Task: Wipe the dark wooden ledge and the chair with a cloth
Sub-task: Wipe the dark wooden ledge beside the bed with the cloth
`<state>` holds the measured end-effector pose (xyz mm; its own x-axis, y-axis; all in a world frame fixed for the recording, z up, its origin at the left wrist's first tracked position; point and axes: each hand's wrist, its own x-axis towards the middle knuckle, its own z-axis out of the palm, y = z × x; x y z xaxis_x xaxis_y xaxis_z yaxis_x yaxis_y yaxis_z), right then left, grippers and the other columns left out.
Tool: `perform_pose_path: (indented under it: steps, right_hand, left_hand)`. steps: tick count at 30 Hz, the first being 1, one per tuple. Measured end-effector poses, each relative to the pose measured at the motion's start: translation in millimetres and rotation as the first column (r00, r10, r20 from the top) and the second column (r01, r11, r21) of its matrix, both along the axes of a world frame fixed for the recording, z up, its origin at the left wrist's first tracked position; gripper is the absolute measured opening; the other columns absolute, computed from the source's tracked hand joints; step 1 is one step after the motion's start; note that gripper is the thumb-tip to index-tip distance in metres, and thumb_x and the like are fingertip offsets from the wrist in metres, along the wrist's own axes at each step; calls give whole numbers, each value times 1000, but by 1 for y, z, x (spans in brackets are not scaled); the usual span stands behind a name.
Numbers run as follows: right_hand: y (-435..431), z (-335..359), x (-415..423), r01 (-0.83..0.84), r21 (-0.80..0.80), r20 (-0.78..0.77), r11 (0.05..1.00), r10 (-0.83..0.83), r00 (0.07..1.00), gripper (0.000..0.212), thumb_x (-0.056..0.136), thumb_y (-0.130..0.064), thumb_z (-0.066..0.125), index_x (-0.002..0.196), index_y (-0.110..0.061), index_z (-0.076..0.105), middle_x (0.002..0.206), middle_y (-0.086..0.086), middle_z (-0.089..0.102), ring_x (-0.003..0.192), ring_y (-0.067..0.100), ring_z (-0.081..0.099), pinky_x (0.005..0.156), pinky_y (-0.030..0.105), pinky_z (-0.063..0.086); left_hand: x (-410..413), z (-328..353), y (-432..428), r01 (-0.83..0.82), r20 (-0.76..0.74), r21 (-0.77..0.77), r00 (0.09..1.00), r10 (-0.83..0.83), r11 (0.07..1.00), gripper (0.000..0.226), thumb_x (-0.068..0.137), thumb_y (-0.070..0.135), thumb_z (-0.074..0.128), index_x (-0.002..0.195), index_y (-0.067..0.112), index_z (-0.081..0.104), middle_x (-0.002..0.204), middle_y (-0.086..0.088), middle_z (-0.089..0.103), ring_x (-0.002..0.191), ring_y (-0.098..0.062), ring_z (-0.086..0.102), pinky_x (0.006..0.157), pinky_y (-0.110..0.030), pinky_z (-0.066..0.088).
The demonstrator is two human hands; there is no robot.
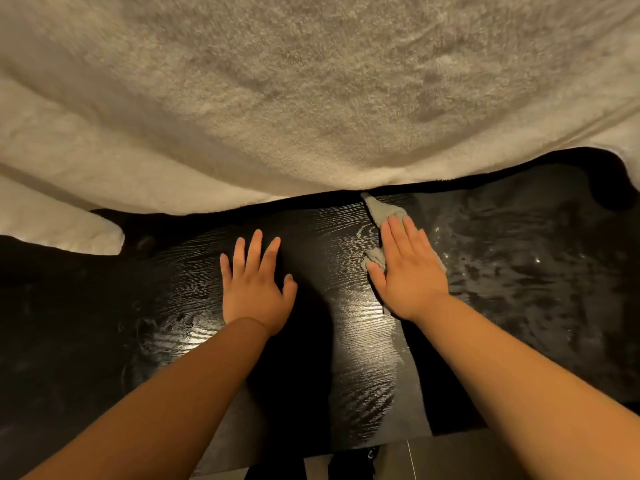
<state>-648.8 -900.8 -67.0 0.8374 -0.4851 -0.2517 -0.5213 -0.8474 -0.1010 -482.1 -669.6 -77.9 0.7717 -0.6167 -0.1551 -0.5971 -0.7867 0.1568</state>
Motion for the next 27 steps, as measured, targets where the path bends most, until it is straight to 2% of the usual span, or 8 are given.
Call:
perform_pose_path:
  steps: [3,6,10,13,16,22,25,27]
  right_hand:
    - [-40,2,27,69,-30,-33,997,-70,997,82,102,-58,12,164,-4,9,172,16,8,159,33,1,129,48,3]
    - [-62,3,44,175,-51,-66,983,-179,982,84,99,-59,9,160,-3,22,164,20,25,155,39,14,127,52,11]
    - [-26,0,13,162,-45,3,986,-162,987,79,106,-56,16,163,-1,9,171,19,6,159,34,0,129,50,6]
    - [7,-3,-22,88,-28,37,996,-87,996,81,106,-57,22,163,0,13,171,18,10,159,33,4,129,50,9]
    - [-11,-2,-18,36,-15,13,999,-36,999,85,103,-61,20,163,-2,12,172,16,9,159,33,3,129,49,7]
    - [-69,2,22,210,-65,-62,976,-214,975,86,100,-61,10,163,-3,12,170,18,13,158,36,4,128,51,7]
    - [-39,0,-2,178,-47,-14,983,-179,984,83,105,-60,13,163,-2,7,172,18,3,159,34,-2,129,48,3]
    - [-13,-3,-31,112,-63,18,992,-111,994,84,105,-61,16,163,-1,11,172,18,7,159,34,1,129,50,8]
  left_hand:
    - [0,1,0,-8,-1,-18,1000,8,1000,71,97,54,41,164,34,24,175,-1,11,162,-30,1,129,-59,1]
    - [-1,2,-1,-17,8,-31,1000,17,999,71,96,51,47,162,33,28,174,-2,17,161,-31,5,129,-59,4]
    - [0,4,-3,-12,20,-39,1000,13,999,72,95,50,51,161,31,33,172,-4,22,160,-33,11,129,-61,9]
    - [0,3,-2,-10,33,-33,999,11,999,72,95,49,51,161,30,33,172,-4,23,159,-33,12,128,-61,10]
    - [0,1,-2,-5,46,-38,999,7,999,71,95,49,51,161,29,33,172,-5,23,159,-34,13,128,-61,11]
    - [-1,-2,0,-11,44,-57,999,13,998,70,97,48,51,162,31,31,173,-3,20,160,-32,9,129,-59,7]
    - [-1,0,-1,-11,38,-65,999,14,998,70,97,48,52,162,31,32,173,-2,20,160,-31,9,129,-58,6]
    - [-1,1,-2,-11,48,-59,999,14,998,70,97,48,53,162,30,33,173,-3,21,160,-32,11,129,-59,8]
